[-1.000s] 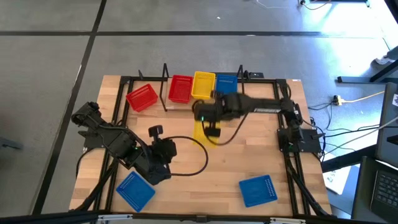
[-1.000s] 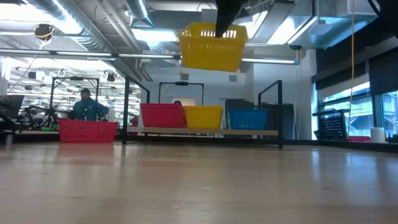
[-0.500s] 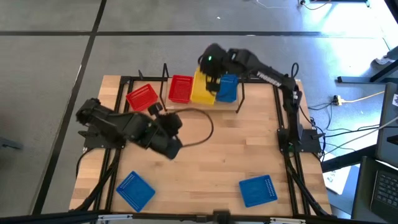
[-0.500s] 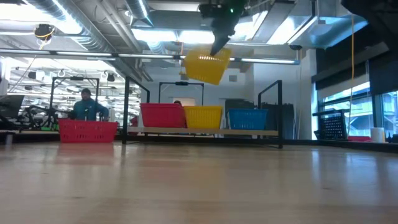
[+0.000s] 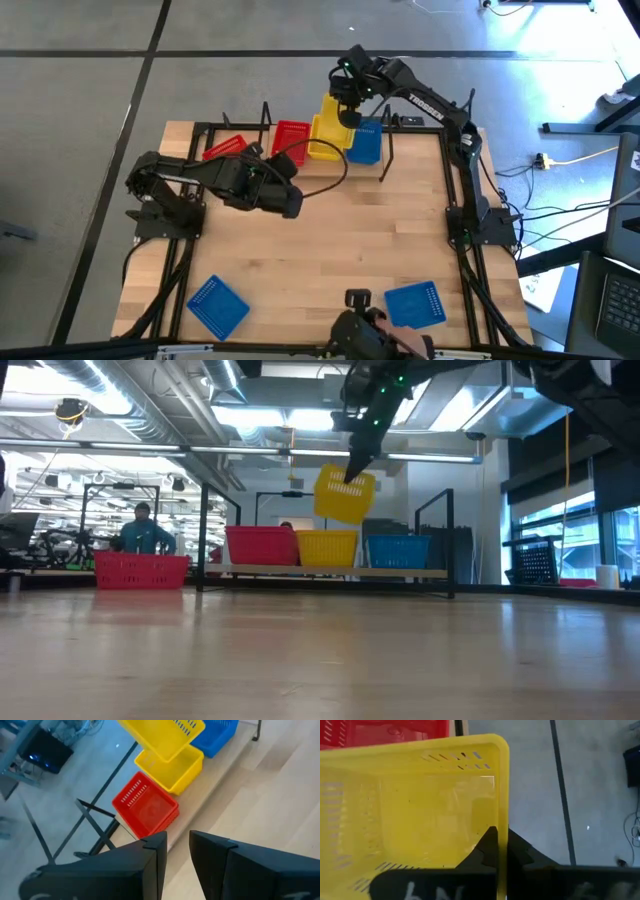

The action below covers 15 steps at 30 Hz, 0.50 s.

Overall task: Stack baskets on shelf by color
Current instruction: Stack the yellow bin on the yellow bin on the shelf

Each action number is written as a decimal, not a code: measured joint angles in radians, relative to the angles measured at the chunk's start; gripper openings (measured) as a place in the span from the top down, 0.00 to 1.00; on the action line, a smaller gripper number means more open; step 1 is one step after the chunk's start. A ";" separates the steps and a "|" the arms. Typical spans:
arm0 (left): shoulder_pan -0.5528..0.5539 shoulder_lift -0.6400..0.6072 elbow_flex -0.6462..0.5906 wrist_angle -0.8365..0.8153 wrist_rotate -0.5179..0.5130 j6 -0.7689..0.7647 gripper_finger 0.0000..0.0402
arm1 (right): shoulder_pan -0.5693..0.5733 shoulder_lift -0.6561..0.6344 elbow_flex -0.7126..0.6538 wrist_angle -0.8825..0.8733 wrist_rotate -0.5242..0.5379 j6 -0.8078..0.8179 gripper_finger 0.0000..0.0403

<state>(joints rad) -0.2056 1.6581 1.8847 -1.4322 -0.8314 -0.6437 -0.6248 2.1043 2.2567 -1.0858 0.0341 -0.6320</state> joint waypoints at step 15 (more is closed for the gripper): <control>0.063 0.000 0.000 0.000 0.045 0.002 0.82 | -0.001 0.074 0.000 0.029 -0.058 -0.003 1.00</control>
<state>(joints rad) -0.1429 1.6581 1.8847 -1.4326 -0.7868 -0.6415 -0.6254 2.1781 2.2570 -1.0564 -0.0239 -0.6349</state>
